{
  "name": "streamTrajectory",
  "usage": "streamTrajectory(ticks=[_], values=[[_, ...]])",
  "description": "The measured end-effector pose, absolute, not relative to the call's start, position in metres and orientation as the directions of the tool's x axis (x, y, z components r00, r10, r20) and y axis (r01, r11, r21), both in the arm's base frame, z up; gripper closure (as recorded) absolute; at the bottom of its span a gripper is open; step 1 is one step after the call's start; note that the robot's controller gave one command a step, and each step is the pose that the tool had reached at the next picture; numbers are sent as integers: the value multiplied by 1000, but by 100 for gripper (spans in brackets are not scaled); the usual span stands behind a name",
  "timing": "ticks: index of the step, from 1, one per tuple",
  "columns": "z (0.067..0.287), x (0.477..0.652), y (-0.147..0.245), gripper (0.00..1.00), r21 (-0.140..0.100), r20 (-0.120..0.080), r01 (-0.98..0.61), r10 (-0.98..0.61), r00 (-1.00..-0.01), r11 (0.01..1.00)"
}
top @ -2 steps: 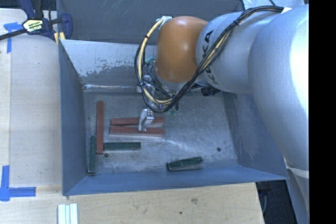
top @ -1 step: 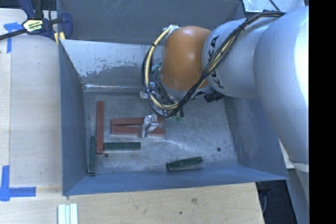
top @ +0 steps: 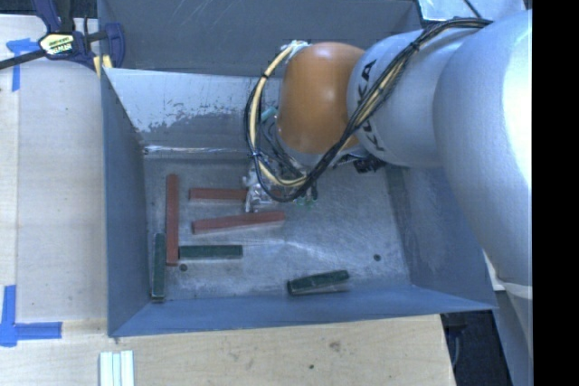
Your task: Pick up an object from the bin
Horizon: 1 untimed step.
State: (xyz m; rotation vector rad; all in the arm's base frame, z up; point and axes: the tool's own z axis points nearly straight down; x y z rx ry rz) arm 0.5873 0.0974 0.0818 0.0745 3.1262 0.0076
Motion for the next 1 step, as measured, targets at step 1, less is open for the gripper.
streamTrajectory(ticks=[1], values=[[82, 587, 97, 100, 5, -14, 47, 47, -999, 999]])
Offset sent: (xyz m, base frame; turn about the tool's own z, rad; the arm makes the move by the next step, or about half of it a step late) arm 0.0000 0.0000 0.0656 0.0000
